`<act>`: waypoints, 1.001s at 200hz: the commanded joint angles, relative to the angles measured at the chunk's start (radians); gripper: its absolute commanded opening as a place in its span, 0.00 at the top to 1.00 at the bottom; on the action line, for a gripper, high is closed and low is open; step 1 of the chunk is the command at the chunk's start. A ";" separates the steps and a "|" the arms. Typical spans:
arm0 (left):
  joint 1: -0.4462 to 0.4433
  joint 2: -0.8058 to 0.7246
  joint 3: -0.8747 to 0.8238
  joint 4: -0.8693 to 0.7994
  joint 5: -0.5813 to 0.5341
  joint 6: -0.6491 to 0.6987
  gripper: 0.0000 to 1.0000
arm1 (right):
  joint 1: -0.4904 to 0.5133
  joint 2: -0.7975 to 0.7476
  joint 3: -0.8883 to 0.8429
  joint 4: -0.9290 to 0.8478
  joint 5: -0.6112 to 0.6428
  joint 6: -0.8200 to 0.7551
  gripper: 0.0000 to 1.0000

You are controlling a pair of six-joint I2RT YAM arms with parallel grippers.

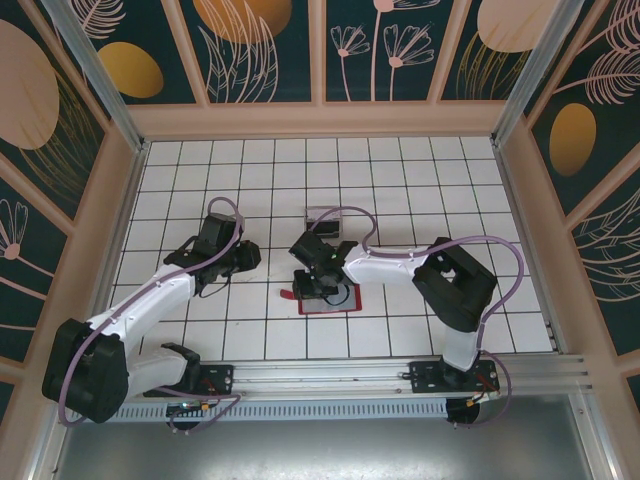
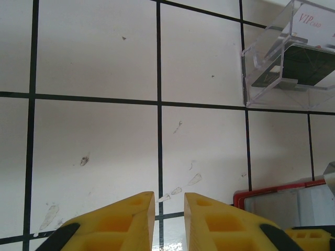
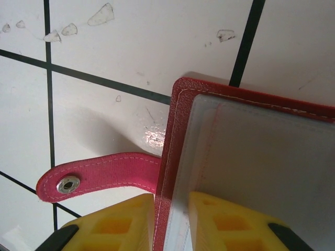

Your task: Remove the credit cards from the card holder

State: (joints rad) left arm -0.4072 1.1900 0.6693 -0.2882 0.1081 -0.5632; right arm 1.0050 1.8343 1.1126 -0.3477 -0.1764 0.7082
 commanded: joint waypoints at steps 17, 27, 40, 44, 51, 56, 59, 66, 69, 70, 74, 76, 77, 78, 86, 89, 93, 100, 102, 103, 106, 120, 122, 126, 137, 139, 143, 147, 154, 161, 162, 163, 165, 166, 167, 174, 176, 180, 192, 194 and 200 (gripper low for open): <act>0.004 0.004 0.003 0.017 0.019 0.018 0.76 | 0.012 -0.002 0.010 -0.059 0.058 0.020 0.75; 0.004 0.004 0.004 0.017 0.021 0.019 0.76 | 0.012 -0.010 0.010 -0.068 0.070 0.021 0.73; 0.004 0.006 0.006 0.020 0.025 0.018 0.76 | 0.012 -0.017 0.013 -0.085 0.087 0.025 0.71; 0.005 0.008 0.007 0.020 0.026 0.017 0.76 | 0.012 -0.019 0.015 -0.090 0.091 0.024 0.71; 0.004 0.010 0.006 0.021 0.031 0.014 0.76 | 0.013 -0.021 0.017 -0.099 0.099 0.025 0.70; 0.004 0.012 0.006 0.024 0.037 0.012 0.76 | 0.012 -0.023 0.017 -0.104 0.103 0.025 0.70; 0.005 0.013 0.007 0.024 0.043 0.010 0.76 | 0.012 -0.024 0.017 -0.107 0.106 0.025 0.70; 0.004 0.018 0.006 0.029 0.056 0.007 0.76 | 0.012 -0.027 0.017 -0.113 0.114 0.027 0.70; 0.004 0.020 0.006 0.031 0.062 0.006 0.76 | 0.012 -0.028 0.017 -0.117 0.116 0.027 0.70; 0.004 0.021 0.006 0.032 0.063 0.005 0.75 | 0.011 -0.028 0.018 -0.118 0.117 0.027 0.70; 0.004 0.022 0.005 0.035 0.071 0.004 0.76 | 0.013 -0.029 0.017 -0.122 0.121 0.028 0.69; 0.004 0.023 0.004 0.037 0.074 0.001 0.75 | 0.012 -0.030 0.017 -0.125 0.124 0.029 0.69; 0.005 0.023 0.004 0.037 0.077 0.001 0.76 | 0.013 -0.031 0.016 -0.126 0.125 0.029 0.69; 0.004 0.024 0.004 0.038 0.079 0.002 0.75 | 0.012 -0.031 0.017 -0.128 0.127 0.029 0.69; 0.004 0.026 0.002 0.043 0.086 0.000 0.75 | 0.012 -0.033 0.020 -0.138 0.139 0.030 0.69; 0.004 0.026 0.002 0.043 0.087 0.000 0.75 | 0.012 -0.033 0.020 -0.143 0.144 0.031 0.69; 0.005 0.026 0.002 0.043 0.087 -0.001 0.75 | 0.013 -0.035 0.022 -0.149 0.152 0.032 0.69; 0.004 0.028 0.002 0.043 0.087 -0.001 0.75 | 0.012 -0.034 0.025 -0.161 0.165 0.033 0.69; 0.004 0.028 0.002 0.043 0.086 -0.002 0.75 | 0.012 -0.036 0.025 -0.164 0.168 0.032 0.69; 0.004 0.029 0.003 0.042 0.086 -0.002 0.75 | 0.012 -0.036 0.026 -0.166 0.169 0.032 0.69; 0.004 0.029 0.003 0.041 0.085 -0.002 0.75 | 0.012 -0.035 0.028 -0.173 0.175 0.033 0.69; 0.004 0.031 0.004 0.042 0.089 -0.003 0.75 | 0.014 -0.038 0.038 -0.201 0.204 0.036 0.68; 0.004 0.032 0.004 0.042 0.090 -0.002 0.75 | 0.014 -0.037 0.040 -0.207 0.210 0.035 0.68; 0.004 0.033 0.006 0.042 0.093 -0.001 0.75 | 0.014 -0.038 0.043 -0.215 0.220 0.035 0.68; 0.004 0.036 0.007 0.041 0.096 0.000 0.75 | 0.015 -0.040 0.051 -0.236 0.241 0.037 0.68; 0.004 0.036 0.007 0.041 0.096 0.000 0.75 | 0.015 -0.041 0.051 -0.240 0.245 0.038 0.68; 0.004 0.037 0.007 0.041 0.096 0.000 0.74 | 0.016 -0.041 0.054 -0.246 0.249 0.038 0.67; 0.004 0.037 0.009 0.041 0.096 -0.001 0.75 | 0.015 -0.041 0.056 -0.251 0.254 0.039 0.67; 0.004 0.036 0.009 0.040 0.090 0.001 0.75 | 0.015 -0.043 0.059 -0.259 0.258 0.038 0.67; 0.004 0.034 0.008 0.040 0.084 -0.001 0.75 | 0.015 -0.045 0.062 -0.267 0.265 0.038 0.67; 0.004 0.033 0.009 0.039 0.084 -0.002 0.75 | 0.016 -0.045 0.063 -0.269 0.267 0.039 0.67; 0.004 0.033 0.009 0.039 0.084 -0.002 0.75 | 0.016 -0.046 0.064 -0.270 0.268 0.039 0.67; 0.004 0.032 0.009 0.040 0.083 -0.002 0.75 | 0.016 -0.047 0.065 -0.272 0.269 0.039 0.67; 0.005 0.031 0.009 0.040 0.082 -0.002 0.75 | 0.016 -0.047 0.065 -0.273 0.270 0.040 0.67; 0.004 0.031 0.009 0.040 0.083 -0.001 0.75 | 0.016 -0.046 0.065 -0.275 0.272 0.040 0.66; 0.004 0.030 0.010 0.041 0.082 -0.001 0.75 | 0.015 -0.048 0.068 -0.283 0.278 0.040 0.66; 0.004 0.029 0.011 0.041 0.082 -0.002 0.75 | 0.016 -0.049 0.070 -0.287 0.281 0.040 0.66; 0.004 0.029 0.013 0.040 0.082 -0.004 0.75 | 0.015 -0.050 0.071 -0.292 0.287 0.042 0.66; 0.004 0.031 0.016 0.039 0.085 -0.003 0.75 | 0.018 -0.056 0.077 -0.311 0.300 0.043 0.65; 0.005 0.031 0.016 0.038 0.084 -0.003 0.75 | 0.017 -0.055 0.077 -0.314 0.305 0.043 0.65; 0.004 0.032 0.018 0.037 0.081 -0.004 0.75 | 0.018 -0.059 0.080 -0.322 0.310 0.044 0.64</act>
State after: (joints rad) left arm -0.4076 1.2186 0.6693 -0.2646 0.1837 -0.5613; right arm 1.0119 1.8191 1.1625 -0.5861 0.0566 0.7246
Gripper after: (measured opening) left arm 0.251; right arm 0.350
